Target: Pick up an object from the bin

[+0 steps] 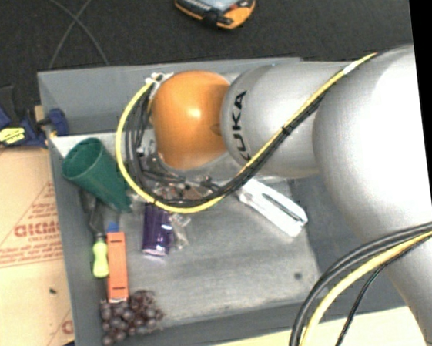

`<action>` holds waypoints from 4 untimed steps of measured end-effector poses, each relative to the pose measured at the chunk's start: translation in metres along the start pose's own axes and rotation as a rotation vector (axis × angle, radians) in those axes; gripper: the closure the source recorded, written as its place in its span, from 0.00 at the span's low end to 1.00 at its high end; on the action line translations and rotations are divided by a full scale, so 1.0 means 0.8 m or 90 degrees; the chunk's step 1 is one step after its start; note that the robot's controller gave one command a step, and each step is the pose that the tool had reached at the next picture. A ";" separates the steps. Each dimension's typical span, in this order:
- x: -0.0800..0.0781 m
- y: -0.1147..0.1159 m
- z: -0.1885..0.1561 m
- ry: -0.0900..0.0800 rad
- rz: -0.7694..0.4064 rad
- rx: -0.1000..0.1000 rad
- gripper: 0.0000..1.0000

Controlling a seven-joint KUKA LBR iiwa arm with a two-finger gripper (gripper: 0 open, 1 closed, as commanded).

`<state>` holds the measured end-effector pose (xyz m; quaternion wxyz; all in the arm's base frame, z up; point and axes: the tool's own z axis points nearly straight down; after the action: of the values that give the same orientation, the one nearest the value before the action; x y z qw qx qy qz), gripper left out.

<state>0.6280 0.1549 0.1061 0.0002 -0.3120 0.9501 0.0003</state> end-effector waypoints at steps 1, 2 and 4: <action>-0.008 -0.017 0.044 -0.006 -0.229 0.006 0.00; 0.004 -0.025 0.042 -0.004 -0.246 0.001 1.00; 0.003 -0.025 0.034 -0.007 -0.243 0.002 1.00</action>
Offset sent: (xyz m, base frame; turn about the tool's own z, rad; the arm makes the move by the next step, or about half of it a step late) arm 0.0075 -0.0174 -0.0361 -0.3921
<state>0.6379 0.1374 0.0787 0.0055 -0.4868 0.8735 0.0007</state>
